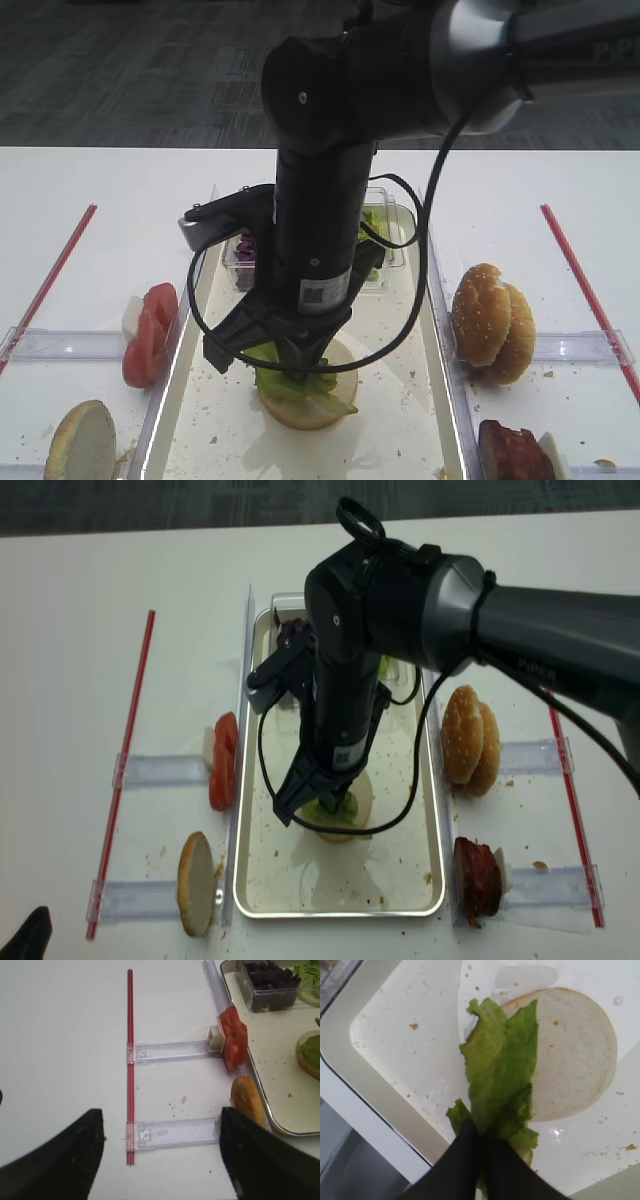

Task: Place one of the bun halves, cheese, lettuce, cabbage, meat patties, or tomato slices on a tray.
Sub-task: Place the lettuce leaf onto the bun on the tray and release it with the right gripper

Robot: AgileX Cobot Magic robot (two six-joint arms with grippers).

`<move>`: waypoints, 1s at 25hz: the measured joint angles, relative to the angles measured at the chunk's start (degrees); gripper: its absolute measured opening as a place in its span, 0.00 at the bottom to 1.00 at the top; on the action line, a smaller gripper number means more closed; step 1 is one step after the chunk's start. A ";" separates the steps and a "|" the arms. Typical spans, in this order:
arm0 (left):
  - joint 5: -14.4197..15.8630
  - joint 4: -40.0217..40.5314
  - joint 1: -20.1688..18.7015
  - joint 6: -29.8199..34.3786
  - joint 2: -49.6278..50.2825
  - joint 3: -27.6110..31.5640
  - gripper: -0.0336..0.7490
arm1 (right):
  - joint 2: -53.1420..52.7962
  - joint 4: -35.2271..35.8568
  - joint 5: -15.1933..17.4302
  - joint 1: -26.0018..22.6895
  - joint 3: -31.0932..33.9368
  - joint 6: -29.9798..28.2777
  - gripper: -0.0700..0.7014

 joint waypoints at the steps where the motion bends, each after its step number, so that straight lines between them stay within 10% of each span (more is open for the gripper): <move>1: 0.00 0.00 0.00 0.00 0.00 0.00 0.62 | 0.28 -0.10 -0.29 0.00 0.00 0.24 0.17; 25: 0.00 0.00 0.00 0.00 0.00 0.00 0.62 | 0.75 -5.56 -2.32 0.00 0.00 3.56 0.17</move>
